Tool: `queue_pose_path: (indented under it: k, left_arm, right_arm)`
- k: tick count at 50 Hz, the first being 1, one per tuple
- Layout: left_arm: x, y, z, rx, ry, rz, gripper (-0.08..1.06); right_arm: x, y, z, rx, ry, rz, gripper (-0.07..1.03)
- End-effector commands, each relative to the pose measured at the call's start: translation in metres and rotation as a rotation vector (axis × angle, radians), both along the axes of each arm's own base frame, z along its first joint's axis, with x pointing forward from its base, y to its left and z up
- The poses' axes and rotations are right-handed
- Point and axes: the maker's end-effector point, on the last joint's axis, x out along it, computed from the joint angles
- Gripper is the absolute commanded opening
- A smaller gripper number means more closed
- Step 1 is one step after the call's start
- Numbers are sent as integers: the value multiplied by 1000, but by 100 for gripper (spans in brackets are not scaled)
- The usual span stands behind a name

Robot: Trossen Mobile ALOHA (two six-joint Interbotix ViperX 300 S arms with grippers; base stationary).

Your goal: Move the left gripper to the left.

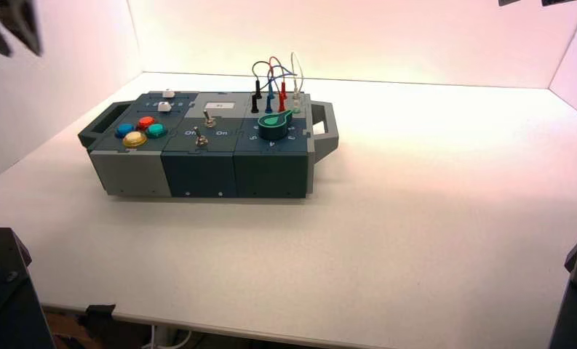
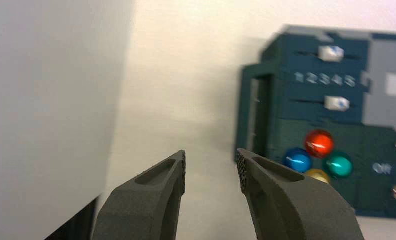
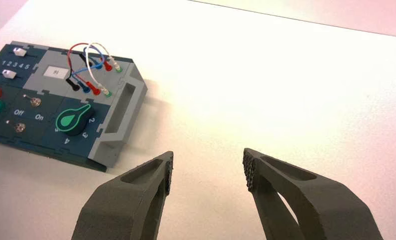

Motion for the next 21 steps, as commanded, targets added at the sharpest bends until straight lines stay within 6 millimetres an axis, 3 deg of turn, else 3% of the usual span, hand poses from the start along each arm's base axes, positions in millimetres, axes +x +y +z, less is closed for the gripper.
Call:
queue_pose_path:
  k: [1,21]
  left_arm:
    - [1,16,18,24,-69,50,54]
    - [0,22,21,35,-89,65,54]
  right_arm:
    - [2,3,6,3,-14,12,73]
    - [2,4,6,-2,-15,20,73]
